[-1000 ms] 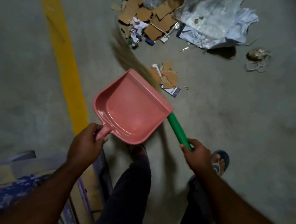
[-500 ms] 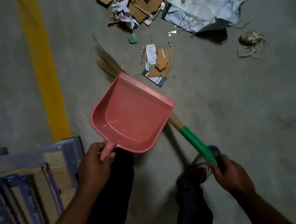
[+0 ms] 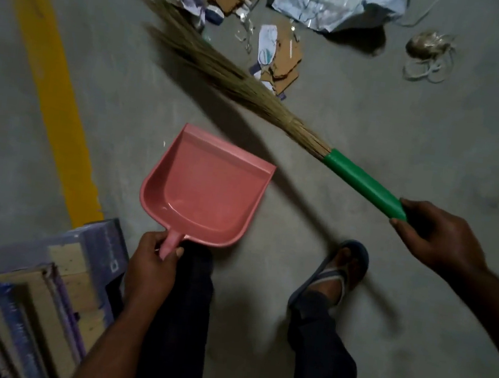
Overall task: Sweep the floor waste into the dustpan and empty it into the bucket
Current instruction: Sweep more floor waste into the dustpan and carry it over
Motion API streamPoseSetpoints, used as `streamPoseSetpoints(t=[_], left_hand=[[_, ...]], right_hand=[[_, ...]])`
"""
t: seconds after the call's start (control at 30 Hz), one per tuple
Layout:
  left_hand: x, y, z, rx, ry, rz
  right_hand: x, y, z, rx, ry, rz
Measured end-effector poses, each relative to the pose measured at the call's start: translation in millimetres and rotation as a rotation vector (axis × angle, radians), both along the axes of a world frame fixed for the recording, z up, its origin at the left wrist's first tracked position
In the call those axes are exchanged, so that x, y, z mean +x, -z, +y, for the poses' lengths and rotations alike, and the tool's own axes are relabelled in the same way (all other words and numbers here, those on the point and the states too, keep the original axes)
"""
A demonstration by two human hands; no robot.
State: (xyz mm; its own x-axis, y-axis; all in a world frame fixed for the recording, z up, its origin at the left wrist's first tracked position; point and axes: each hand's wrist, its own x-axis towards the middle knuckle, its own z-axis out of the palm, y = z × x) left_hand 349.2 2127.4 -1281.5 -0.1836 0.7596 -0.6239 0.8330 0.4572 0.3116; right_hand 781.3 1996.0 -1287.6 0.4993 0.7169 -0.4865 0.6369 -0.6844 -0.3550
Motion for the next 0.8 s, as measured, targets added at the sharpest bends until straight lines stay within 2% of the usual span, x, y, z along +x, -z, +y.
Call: streamPoseSetpoints(t=[0.17,0.3,0.37,0.43,0.53,0.8], left_hand=[[-4.4,29.8,61.7,-0.009,0.178,0.076],[8.7,53.6,117.4,-0.011,0.364,0.147],[17.1,65.6,141.2,0.0,0.426,0.162],[24.2,76.8,159.1,0.013,0.475,0.171],[30.6,88.0,175.1,0.018,0.505,0.201],[48.0,93.6,198.4,-0.018,0.506,0.344]], right_hand=[[27.5,3.6,-11.7,0.024,0.214,-0.078],[39.4,18.5,-3.6,0.007,0.306,-0.124],[42.3,30.2,6.2,-0.051,0.263,-0.141],[42.1,41.7,15.5,-0.164,0.127,-0.145],[37.3,55.8,22.0,-0.281,-0.014,-0.084],[29.5,64.8,-9.3,-0.302,-0.173,-0.039]])
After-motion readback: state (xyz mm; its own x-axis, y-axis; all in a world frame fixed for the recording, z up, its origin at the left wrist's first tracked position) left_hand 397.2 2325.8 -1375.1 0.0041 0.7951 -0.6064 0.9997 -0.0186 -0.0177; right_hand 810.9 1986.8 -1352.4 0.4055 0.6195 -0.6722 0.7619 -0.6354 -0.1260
